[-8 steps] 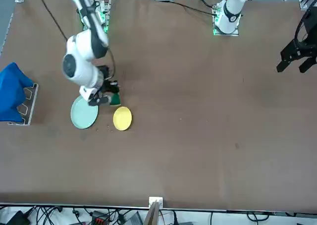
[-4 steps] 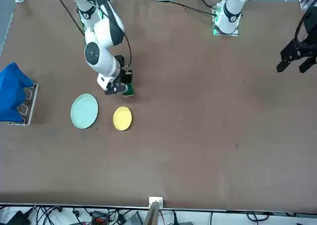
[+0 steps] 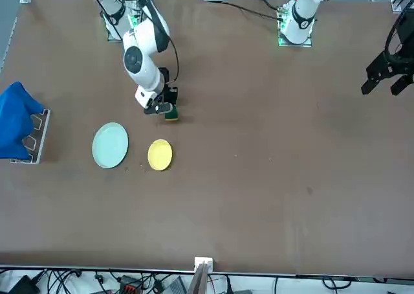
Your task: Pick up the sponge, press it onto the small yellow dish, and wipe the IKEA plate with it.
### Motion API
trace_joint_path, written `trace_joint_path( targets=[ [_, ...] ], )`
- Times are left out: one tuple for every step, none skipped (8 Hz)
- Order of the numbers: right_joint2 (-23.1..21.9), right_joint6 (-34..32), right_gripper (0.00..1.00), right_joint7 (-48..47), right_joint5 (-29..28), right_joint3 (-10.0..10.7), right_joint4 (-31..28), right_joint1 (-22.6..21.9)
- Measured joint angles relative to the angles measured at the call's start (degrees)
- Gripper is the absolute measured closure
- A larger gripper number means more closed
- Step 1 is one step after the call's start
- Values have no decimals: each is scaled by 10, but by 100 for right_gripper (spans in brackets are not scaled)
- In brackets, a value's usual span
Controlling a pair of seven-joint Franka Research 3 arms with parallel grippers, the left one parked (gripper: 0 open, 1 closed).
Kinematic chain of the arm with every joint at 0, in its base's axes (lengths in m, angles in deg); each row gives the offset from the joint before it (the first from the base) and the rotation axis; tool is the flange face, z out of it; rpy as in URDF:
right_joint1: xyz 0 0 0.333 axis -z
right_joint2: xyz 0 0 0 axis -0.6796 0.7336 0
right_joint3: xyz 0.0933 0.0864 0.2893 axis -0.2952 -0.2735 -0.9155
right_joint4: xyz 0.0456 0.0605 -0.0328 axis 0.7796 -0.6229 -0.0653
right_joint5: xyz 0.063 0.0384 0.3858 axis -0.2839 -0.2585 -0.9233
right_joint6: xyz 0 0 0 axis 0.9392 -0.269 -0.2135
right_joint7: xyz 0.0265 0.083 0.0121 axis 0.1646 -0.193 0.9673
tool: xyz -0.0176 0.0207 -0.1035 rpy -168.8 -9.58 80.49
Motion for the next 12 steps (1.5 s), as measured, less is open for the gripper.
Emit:
trace_joint_path(
  targets=[
    [0,18,85,-9,0,0,-10,-5],
    [4,36,85,-16,0,0,-22,-12],
    [10,54,85,-31,0,0,-31,-23],
    [21,73,85,-45,0,0,-35,-35],
    [31,89,85,-54,0,0,-35,-45],
    [40,99,84,-58,0,0,-36,-50],
    [45,104,83,-59,0,1,-35,-50],
    [46,104,71,-59,0,3,-35,-50],
    [46,105,54,-59,0,7,-35,-50],
    [45,106,37,-59,0,10,-34,-49],
    [41,106,19,-59,0,13,-32,-48],
    [30,105,2,-59,0,15,-29,-45]
  ],
)
